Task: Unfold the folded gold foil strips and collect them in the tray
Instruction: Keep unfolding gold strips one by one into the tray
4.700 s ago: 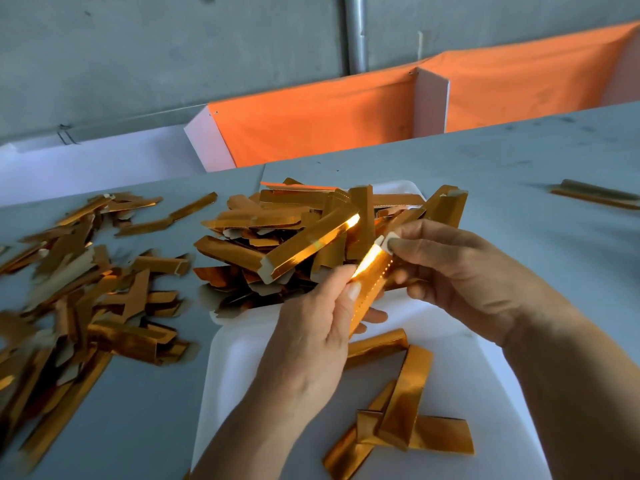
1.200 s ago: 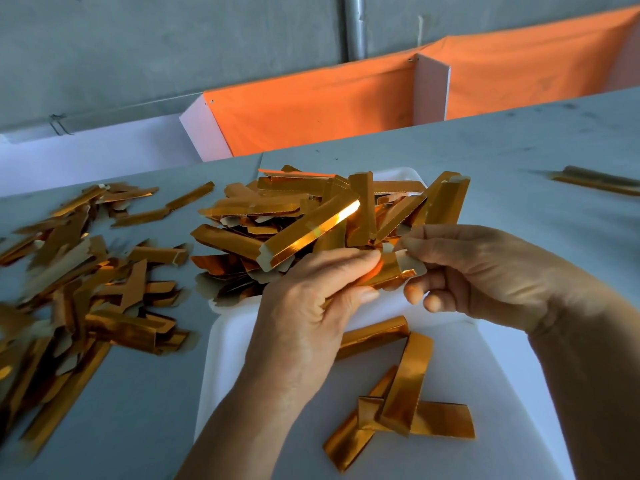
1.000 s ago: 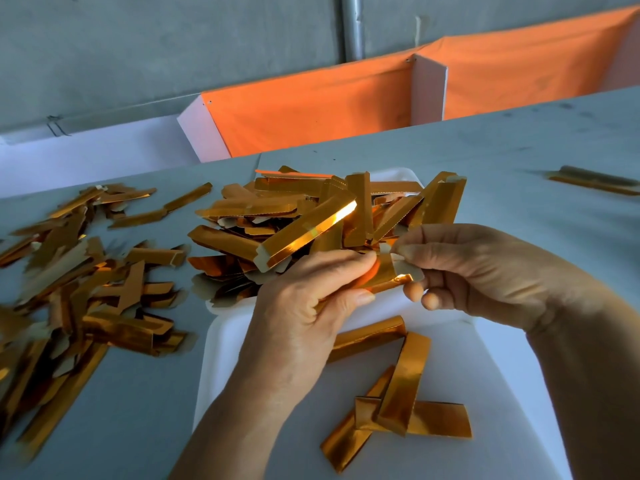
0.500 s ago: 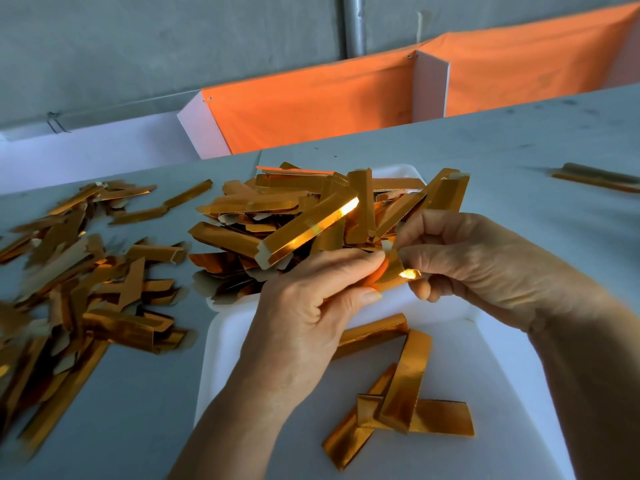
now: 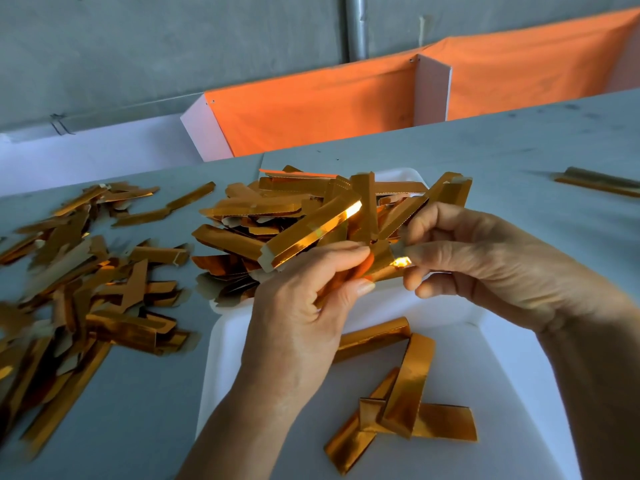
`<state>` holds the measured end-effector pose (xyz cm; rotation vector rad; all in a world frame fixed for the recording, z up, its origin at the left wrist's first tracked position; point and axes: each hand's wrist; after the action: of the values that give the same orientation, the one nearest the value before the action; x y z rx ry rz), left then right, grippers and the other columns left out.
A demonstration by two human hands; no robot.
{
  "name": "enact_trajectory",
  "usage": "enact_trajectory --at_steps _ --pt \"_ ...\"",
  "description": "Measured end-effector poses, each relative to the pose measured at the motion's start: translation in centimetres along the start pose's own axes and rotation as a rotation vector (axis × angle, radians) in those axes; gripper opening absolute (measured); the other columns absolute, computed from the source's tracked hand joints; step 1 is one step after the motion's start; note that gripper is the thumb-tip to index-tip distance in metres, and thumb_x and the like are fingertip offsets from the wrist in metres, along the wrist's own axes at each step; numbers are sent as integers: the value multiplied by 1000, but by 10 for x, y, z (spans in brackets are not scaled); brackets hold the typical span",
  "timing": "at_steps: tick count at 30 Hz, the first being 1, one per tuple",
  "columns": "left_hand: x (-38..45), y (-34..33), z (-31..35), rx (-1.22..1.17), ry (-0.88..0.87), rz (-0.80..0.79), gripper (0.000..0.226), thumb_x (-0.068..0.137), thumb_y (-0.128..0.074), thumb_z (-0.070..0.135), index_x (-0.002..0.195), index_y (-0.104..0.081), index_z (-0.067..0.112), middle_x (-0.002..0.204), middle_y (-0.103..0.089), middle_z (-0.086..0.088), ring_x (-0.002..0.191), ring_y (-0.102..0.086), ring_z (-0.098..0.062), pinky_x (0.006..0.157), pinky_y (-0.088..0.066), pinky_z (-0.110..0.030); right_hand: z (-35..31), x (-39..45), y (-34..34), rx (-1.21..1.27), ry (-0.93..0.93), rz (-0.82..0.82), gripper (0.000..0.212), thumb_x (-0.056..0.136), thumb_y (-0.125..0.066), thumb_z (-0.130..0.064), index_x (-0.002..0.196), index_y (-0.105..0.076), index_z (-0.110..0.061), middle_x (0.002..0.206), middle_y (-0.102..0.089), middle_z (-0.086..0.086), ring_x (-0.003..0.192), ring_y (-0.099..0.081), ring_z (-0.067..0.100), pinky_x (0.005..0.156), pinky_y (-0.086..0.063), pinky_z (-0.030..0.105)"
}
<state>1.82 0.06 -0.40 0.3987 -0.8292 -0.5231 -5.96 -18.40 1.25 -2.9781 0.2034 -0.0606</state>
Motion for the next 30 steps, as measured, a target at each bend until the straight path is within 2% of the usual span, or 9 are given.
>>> enact_trajectory --at_steps 3,6,9,12,14,19,25,30 --pt "-1 0 0 20 -17 -22 27 81 -65 12 107 -69 9 109 -67 6 108 -58 0 84 -47 -7 0 1 -3 -111 28 4 15 65 -72 -14 76 -62 -13 64 -66 5 56 -64 14 53 -52 19" --pt "-2 1 -1 45 -31 -29 26 81 -66 13 107 -69 8 111 -67 3 107 -60 -4 85 -49 -11 3 3 -5 -214 50 43 17 78 -67 2 76 -61 -13 58 -58 4 49 -55 13 49 -45 16" --pt "-2 1 -2 92 -52 -40 26 82 -67 12 107 -70 6 110 -68 -1 106 -62 -10 86 -52 -18 4 3 -5 -149 -23 1 12 71 -70 -4 78 -63 -11 55 -56 6 46 -51 13 47 -44 17" --pt "-2 0 -2 102 -57 -24 25 83 -66 13 107 -69 6 110 -68 -1 106 -62 -9 86 -51 -17 3 1 0 73 -82 -77 10 73 -73 -9 81 -69 -11 60 -60 9 50 -59 14 48 -49 19" --pt "-1 1 -1 40 -20 -12 26 82 -65 15 107 -69 9 110 -67 2 106 -61 -4 86 -48 -11 2 0 3 164 -87 -104 15 72 -66 -10 85 -72 -12 63 -63 10 55 -63 15 50 -52 21" --pt "-1 1 0 -28 8 -44 27 81 -64 16 108 -68 11 110 -67 7 108 -58 2 84 -45 -7 1 0 0 67 -44 -106 16 69 -65 -4 79 -67 -17 68 -66 8 59 -66 16 53 -54 22" --pt "0 3 3 -97 17 -38 26 82 -61 21 108 -65 19 107 -64 17 106 -56 9 82 -43 -3 -1 -2 0 63 -2 -124 17 70 -65 -5 82 -67 -18 78 -68 12 70 -71 20 56 -56 23" --pt "-1 2 1 -2 -39 -23 24 84 -65 13 107 -68 9 109 -67 5 106 -60 -2 84 -48 -11 -3 -1 -5 -61 20 -66 16 73 -68 -3 81 -61 -14 75 -68 7 69 -70 19 56 -55 22"
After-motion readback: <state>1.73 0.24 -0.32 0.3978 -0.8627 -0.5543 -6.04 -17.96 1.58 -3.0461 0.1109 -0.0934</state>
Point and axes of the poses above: each hand's wrist, its own x-axis towards the middle knuckle, its own y-axis out of the back of the hand, z = x × y
